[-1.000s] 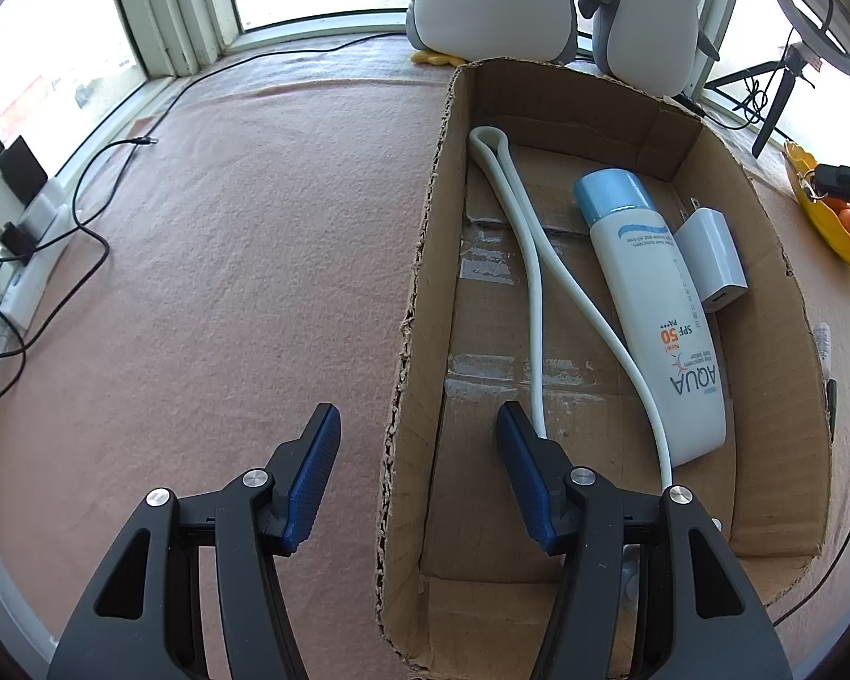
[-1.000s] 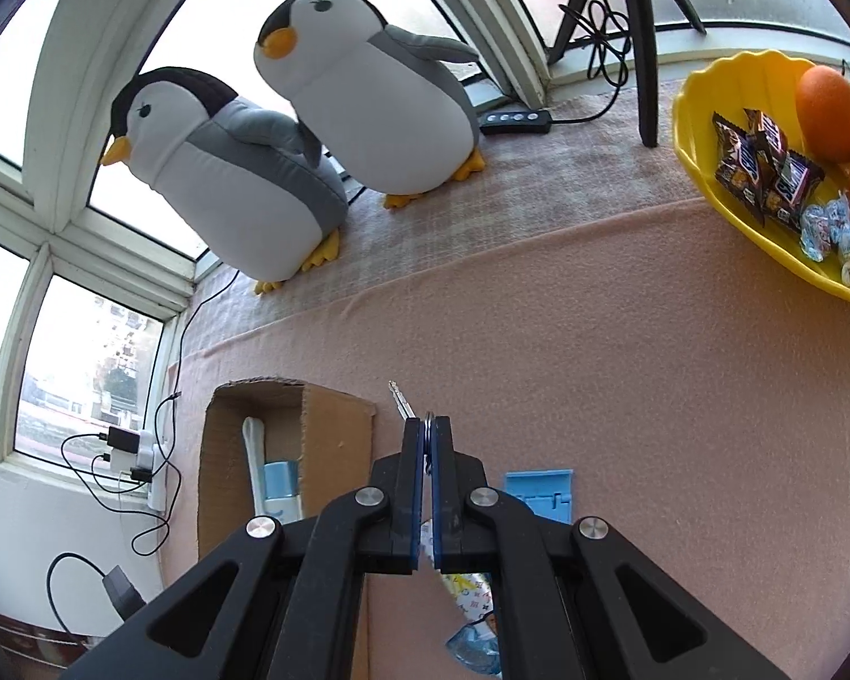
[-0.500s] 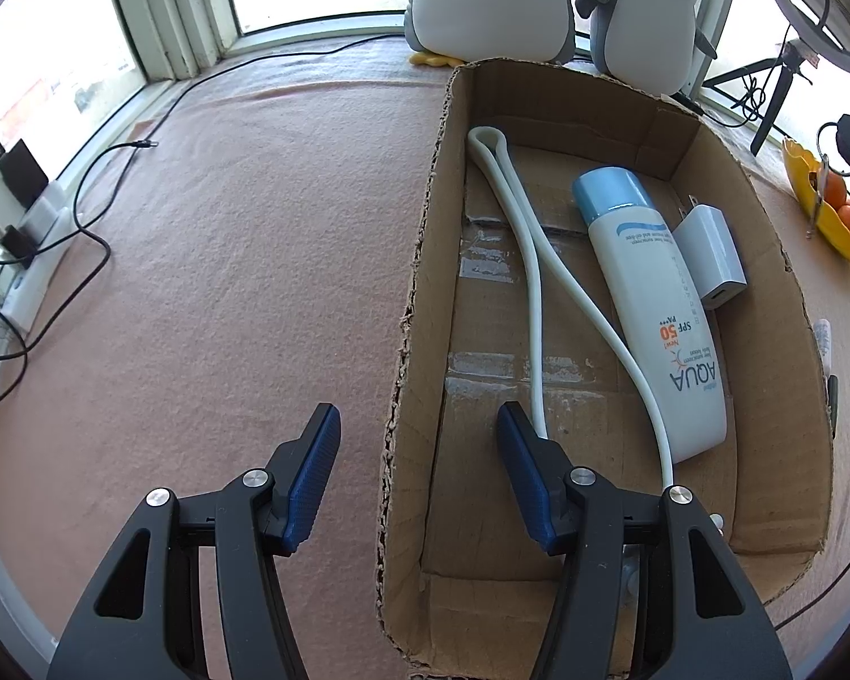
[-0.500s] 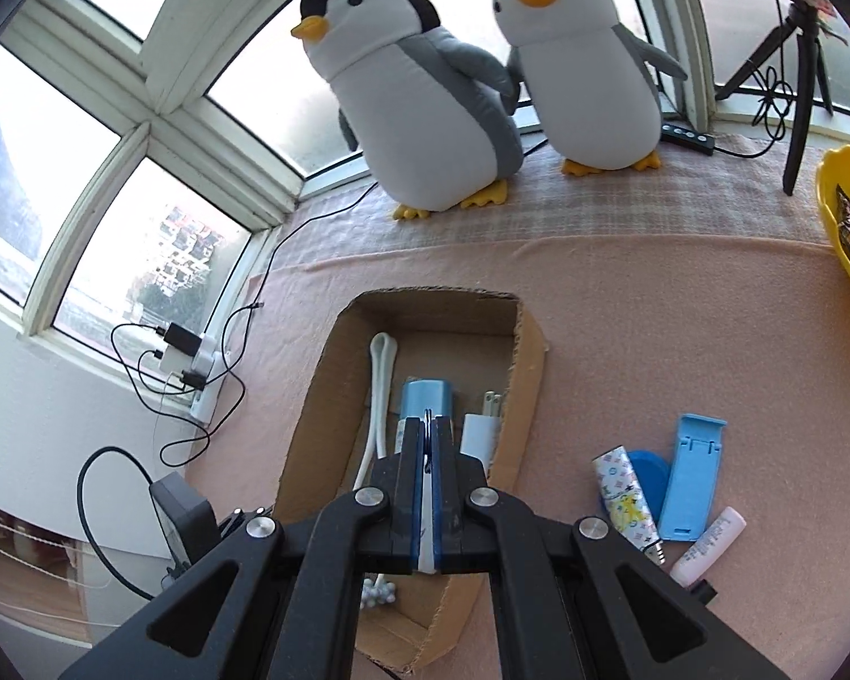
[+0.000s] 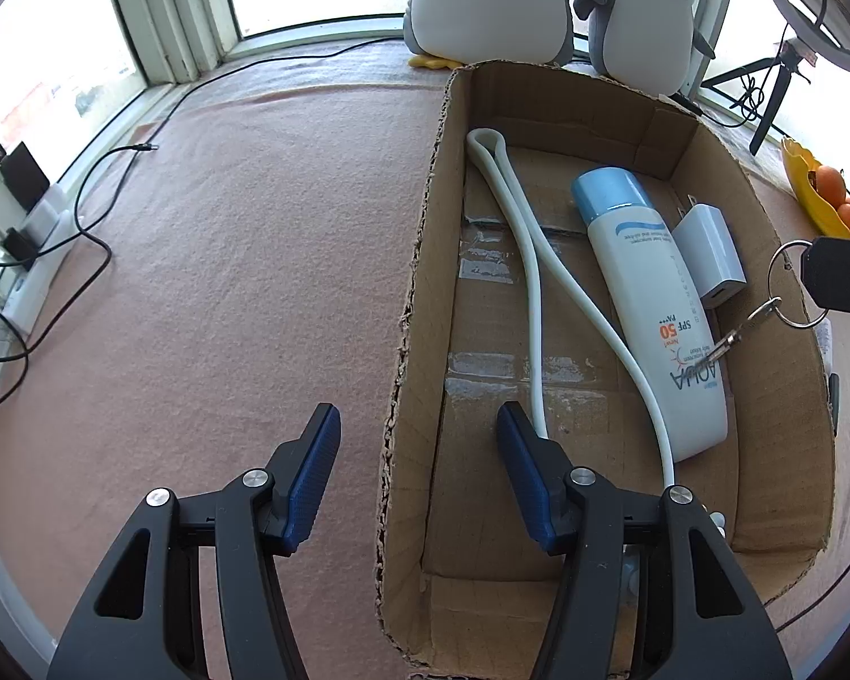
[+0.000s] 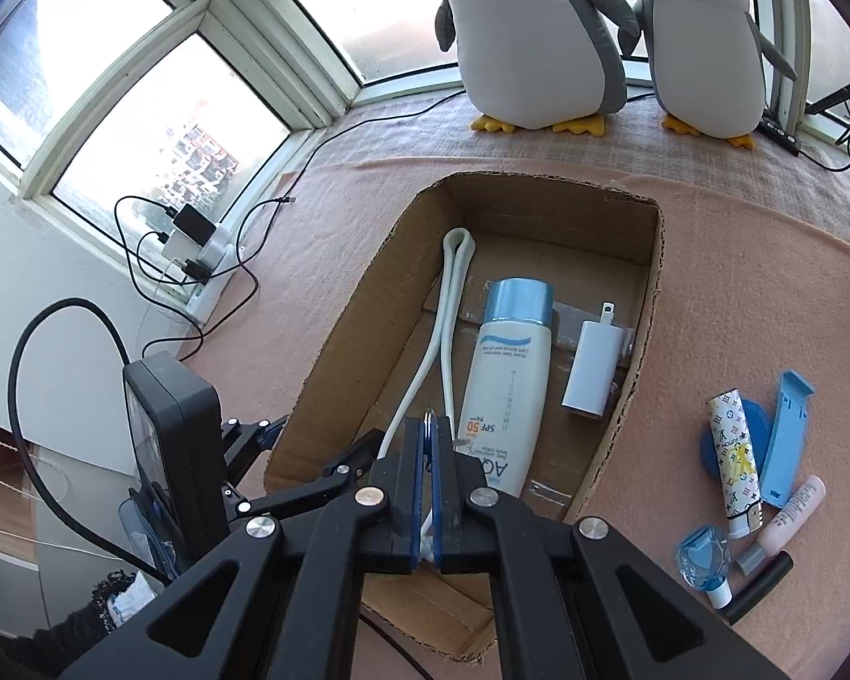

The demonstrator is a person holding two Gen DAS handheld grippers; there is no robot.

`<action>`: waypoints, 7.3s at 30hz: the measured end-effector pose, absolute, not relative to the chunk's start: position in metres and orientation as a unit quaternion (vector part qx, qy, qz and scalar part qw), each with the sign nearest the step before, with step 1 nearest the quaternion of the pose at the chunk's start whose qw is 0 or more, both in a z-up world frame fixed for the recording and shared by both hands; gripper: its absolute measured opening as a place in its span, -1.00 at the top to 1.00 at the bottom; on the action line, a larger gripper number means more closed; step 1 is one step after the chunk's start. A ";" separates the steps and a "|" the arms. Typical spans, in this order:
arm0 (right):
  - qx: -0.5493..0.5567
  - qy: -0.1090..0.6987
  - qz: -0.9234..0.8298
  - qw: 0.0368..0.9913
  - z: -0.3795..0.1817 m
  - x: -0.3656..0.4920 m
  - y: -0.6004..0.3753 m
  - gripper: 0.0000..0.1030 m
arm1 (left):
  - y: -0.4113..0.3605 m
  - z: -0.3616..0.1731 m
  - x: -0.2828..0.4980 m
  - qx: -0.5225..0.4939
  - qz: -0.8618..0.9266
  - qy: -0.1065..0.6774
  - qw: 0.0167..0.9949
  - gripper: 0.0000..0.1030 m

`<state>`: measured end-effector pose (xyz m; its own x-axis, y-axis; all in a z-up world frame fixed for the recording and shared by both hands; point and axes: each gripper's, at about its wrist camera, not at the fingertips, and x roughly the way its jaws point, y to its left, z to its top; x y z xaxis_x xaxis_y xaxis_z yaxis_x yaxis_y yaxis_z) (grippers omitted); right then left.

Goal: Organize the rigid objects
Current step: 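Carry the key into the box and open the right tool, then move the right tool to the blue glass perfume bottle, then close the right tool on the perfume bottle and lift it, then lower the perfume bottle into the box and open the right tool, then move the right tool to the white lotion tube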

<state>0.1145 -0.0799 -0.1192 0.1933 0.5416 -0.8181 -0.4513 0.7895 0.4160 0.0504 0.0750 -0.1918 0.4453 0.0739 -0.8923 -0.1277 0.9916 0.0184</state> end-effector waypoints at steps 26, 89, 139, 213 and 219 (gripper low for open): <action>-0.121 0.484 0.310 0.809 -0.125 0.059 -0.048 0.41 | 0.073 -0.190 0.051 -0.025 0.060 0.523 0.850 -0.12; -0.137 0.571 0.287 0.757 -0.194 0.101 -0.183 0.17 | 0.075 -0.192 0.050 -0.028 0.060 0.525 0.849 -0.12; -0.098 0.479 0.333 0.806 -0.110 0.071 -0.105 0.44 | 0.074 -0.191 0.049 -0.031 0.059 0.524 0.849 -0.12; -0.005 0.521 0.207 0.828 -0.132 0.090 -0.222 0.41 | 0.074 -0.192 0.050 -0.030 0.060 0.523 0.850 -0.12; 0.039 0.559 0.139 0.817 -0.157 0.101 -0.258 0.41 | 0.074 -0.193 0.050 -0.028 0.060 0.522 0.850 -0.12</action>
